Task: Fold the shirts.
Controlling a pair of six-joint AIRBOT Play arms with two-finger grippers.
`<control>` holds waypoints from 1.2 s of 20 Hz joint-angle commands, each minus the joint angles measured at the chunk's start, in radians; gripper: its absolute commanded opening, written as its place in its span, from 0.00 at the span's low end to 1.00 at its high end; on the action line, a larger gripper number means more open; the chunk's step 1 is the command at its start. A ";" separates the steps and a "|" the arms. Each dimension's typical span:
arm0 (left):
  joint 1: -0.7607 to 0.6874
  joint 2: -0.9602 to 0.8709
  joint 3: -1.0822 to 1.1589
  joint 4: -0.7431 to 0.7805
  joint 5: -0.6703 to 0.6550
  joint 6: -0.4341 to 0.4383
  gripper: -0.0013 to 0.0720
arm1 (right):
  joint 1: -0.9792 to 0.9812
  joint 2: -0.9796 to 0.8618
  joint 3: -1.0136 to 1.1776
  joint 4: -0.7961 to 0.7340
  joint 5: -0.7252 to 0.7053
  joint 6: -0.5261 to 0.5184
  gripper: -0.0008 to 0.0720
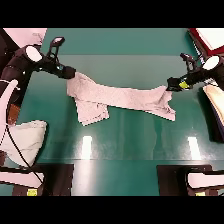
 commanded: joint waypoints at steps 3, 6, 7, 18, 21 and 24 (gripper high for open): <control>0.077 -0.008 0.037 -0.005 0.022 -0.031 0.77 | -0.026 -0.006 0.088 0.000 -0.057 0.037 0.36; 0.143 -0.004 0.042 -0.018 -0.133 -0.013 0.77 | -0.038 -0.003 0.161 0.000 0.045 0.034 0.55; 0.163 -0.004 0.033 -0.038 -0.199 0.016 0.77 | -0.038 -0.001 0.178 0.000 0.086 0.027 0.55; 0.200 -0.004 -0.338 -0.303 -0.092 0.146 0.77 | -0.039 0.211 -0.090 -0.002 0.047 -0.007 0.55; 0.194 -0.005 -0.343 -0.330 -0.074 0.165 0.76 | -0.039 0.236 -0.109 -0.002 0.043 -0.007 0.55; 0.168 -0.005 -0.343 -0.325 -0.069 0.163 0.66 | -0.038 0.241 -0.113 -0.001 0.054 -0.007 0.55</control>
